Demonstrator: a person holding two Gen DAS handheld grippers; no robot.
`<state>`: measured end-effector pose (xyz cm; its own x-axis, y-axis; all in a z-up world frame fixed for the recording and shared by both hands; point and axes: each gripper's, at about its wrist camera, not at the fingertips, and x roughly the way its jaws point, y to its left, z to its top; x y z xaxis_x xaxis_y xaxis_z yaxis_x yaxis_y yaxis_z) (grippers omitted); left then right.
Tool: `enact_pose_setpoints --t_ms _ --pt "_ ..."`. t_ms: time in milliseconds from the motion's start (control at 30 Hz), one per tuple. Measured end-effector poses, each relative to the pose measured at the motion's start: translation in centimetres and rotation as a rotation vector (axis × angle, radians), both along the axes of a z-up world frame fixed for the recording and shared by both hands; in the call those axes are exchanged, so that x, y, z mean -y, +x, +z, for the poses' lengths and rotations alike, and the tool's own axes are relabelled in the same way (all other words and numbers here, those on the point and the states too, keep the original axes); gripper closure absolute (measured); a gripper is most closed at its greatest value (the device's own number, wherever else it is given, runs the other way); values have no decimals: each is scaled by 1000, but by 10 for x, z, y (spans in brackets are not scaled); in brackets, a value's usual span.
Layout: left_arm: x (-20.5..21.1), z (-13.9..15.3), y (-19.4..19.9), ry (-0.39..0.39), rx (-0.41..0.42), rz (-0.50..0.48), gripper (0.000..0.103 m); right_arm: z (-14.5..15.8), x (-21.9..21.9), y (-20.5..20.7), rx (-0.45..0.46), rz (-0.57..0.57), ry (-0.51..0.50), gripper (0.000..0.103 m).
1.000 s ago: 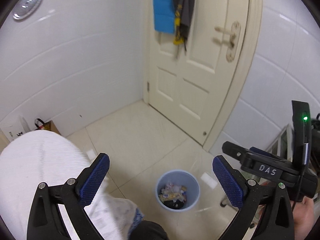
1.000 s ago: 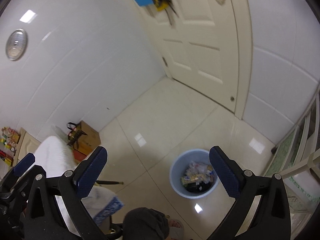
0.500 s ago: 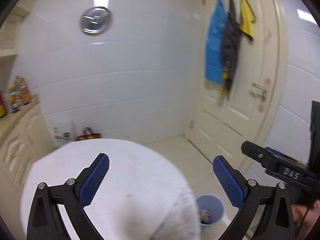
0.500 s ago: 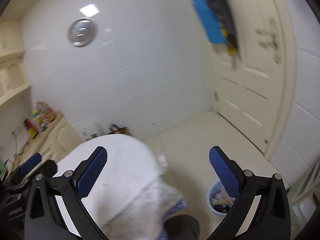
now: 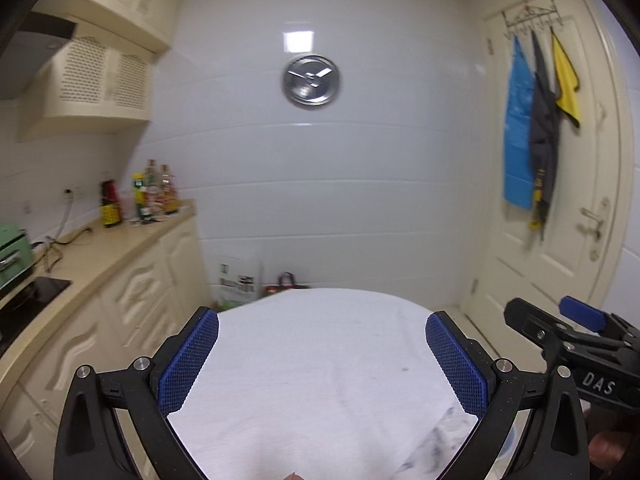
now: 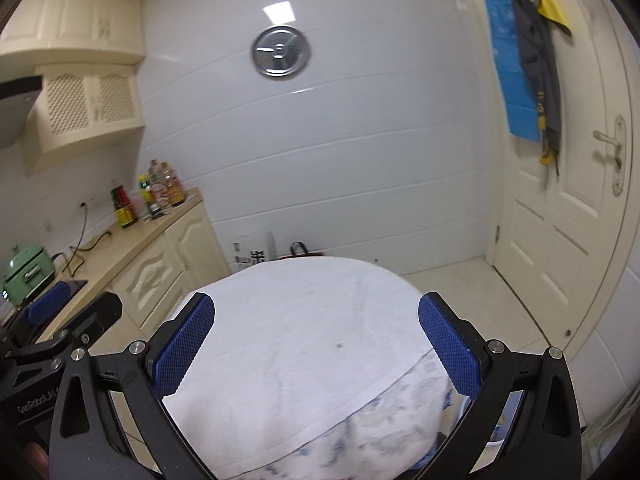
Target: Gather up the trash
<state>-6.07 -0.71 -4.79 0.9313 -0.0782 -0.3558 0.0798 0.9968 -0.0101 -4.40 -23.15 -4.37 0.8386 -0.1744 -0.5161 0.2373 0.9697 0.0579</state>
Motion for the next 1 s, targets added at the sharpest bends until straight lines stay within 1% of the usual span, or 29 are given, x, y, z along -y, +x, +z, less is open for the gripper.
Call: enact_pose_setpoints --t_ms 33,133,233,300,467,600,733,833,1000 --pt "7 -5 -7 0 0 8 1 -1 -9 -3 4 10 -10 0" --pt "4 -18 -34 -6 1 25 1 -6 -27 -13 9 23 -28 0" --pt "7 -31 -43 -12 8 41 1 -10 -42 -23 17 26 -42 0" --pt "5 -38 -59 -15 15 47 1 -13 -49 -29 22 24 -50 0" --pt "2 -50 -85 -14 29 55 1 -17 -57 -50 38 14 -64 0" --pt "-2 -47 -100 -24 37 59 1 -17 -57 -58 36 17 -64 0" --pt "-5 -43 -112 -38 39 69 1 -11 -55 -66 58 3 -73 0" --pt "-6 -41 -117 -37 38 79 1 -9 -56 -71 64 4 -81 0" --pt "-3 -38 -120 -39 25 68 1 -5 -58 -76 79 5 -96 0"
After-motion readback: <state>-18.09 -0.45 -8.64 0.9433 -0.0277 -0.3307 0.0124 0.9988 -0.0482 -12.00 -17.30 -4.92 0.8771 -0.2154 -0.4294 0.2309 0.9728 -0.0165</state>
